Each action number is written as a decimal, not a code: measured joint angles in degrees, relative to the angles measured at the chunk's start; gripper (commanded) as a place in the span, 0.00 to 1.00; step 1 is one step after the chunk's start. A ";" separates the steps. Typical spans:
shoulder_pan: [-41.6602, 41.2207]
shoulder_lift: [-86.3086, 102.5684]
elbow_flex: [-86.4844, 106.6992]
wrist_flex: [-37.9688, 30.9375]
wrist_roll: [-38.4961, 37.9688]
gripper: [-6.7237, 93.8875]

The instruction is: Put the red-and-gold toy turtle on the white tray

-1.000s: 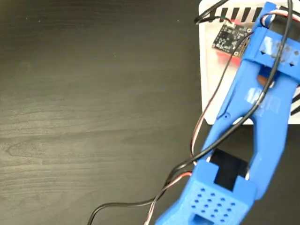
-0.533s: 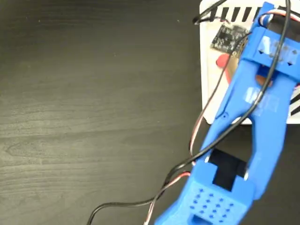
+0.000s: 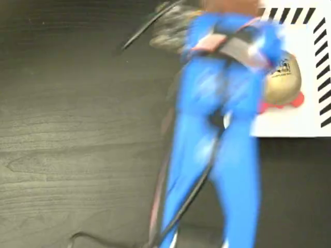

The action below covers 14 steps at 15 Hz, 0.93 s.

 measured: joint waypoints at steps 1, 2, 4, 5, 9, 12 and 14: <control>-3.08 5.27 6.68 -1.85 0.00 0.07; -6.42 10.20 12.92 -2.11 0.00 0.07; -12.48 20.74 22.06 -0.70 1.14 0.07; -13.71 26.37 27.51 -0.62 1.67 0.07; -15.73 49.39 56.51 -4.13 1.14 0.07; -16.96 62.93 72.86 -5.10 0.88 0.07; -19.25 69.52 78.22 -4.92 0.62 0.07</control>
